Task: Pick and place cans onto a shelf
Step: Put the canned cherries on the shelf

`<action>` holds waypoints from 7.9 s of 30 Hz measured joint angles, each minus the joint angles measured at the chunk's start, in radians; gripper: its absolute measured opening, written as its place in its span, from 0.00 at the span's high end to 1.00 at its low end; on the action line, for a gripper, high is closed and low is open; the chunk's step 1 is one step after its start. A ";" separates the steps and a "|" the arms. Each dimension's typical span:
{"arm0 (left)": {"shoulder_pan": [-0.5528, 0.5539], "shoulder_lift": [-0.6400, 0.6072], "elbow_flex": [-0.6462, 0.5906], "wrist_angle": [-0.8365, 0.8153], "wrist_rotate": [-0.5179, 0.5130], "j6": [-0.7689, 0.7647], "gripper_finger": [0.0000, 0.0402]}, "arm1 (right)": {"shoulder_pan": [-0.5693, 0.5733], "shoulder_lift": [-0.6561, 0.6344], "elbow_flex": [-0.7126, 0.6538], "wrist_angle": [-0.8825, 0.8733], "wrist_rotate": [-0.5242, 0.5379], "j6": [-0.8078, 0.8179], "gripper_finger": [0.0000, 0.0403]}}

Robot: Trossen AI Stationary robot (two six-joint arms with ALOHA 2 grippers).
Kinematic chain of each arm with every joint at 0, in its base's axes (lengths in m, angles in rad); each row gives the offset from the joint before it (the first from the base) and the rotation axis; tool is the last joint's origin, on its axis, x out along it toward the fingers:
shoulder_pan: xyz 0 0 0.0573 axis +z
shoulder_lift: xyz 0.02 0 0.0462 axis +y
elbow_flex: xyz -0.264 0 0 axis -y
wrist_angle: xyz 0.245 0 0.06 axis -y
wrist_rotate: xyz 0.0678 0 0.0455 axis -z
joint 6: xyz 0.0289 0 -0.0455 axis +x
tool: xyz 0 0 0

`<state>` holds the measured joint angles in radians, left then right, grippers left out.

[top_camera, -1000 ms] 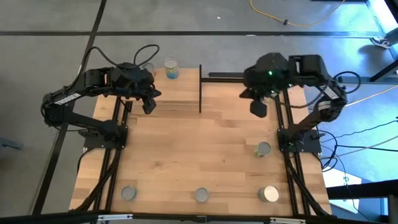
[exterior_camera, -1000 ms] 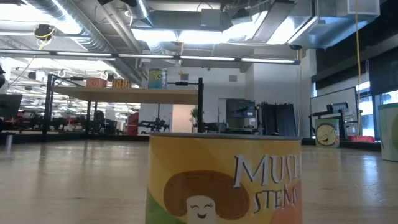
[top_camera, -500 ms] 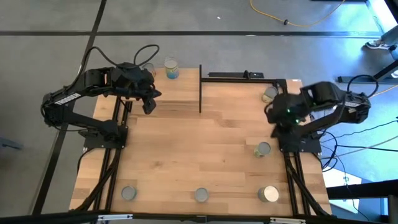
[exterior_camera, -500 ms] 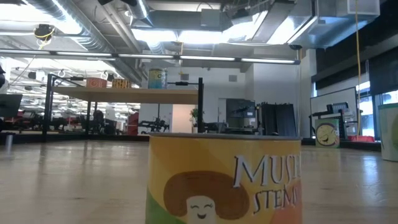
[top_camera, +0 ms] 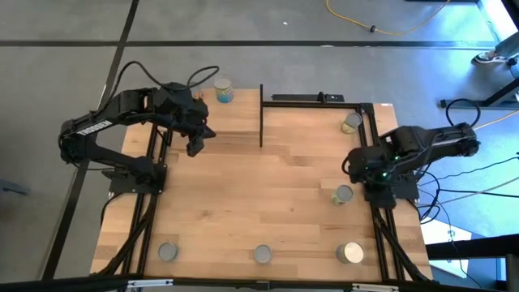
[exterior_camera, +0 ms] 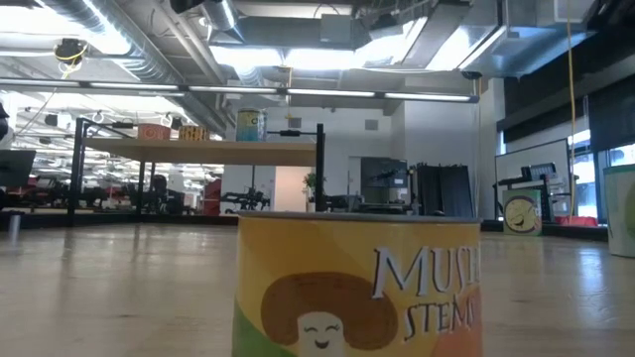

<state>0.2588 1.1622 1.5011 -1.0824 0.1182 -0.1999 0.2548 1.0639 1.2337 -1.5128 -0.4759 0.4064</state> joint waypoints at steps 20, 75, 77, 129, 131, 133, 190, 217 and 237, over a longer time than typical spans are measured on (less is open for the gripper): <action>0.000 0.013 -0.001 -0.002 -0.004 0.021 1.00 | 0.004 0.000 -0.129 0.135 -0.070 -0.018 0.97; 0.000 0.013 0.000 -0.009 -0.005 0.054 1.00 | 0.392 0.001 -0.551 0.830 -0.014 0.375 0.85; 0.000 0.013 0.000 -0.009 -0.005 0.054 1.00 | 0.392 0.001 -0.556 0.840 0.009 0.374 0.85; 0.000 0.013 0.000 -0.008 -0.005 0.052 1.00 | 0.450 0.191 -0.554 1.014 0.051 0.480 0.99; 0.000 0.013 0.000 -0.008 -0.005 0.051 1.00 | 0.450 0.191 -0.554 1.014 0.059 0.480 0.99; 0.000 0.013 0.000 -0.008 -0.005 0.051 1.00 | 0.450 0.191 -0.547 1.008 0.063 0.479 0.99; 0.001 0.013 0.000 -0.009 0.122 0.231 1.00 | -0.327 0.444 0.587 0.045 0.466 0.106 1.00; 0.001 0.013 0.001 -0.009 0.127 0.229 1.00 | -0.650 0.856 1.104 0.253 0.441 -0.405 1.00; 0.001 0.013 0.001 -0.009 0.127 0.227 1.00 | -0.659 0.913 1.104 0.383 0.349 -0.455 1.00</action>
<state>0.2596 1.1748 1.5021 -1.0916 0.2455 0.0269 -0.4038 1.9767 2.3380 -1.1299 -0.1268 -0.0485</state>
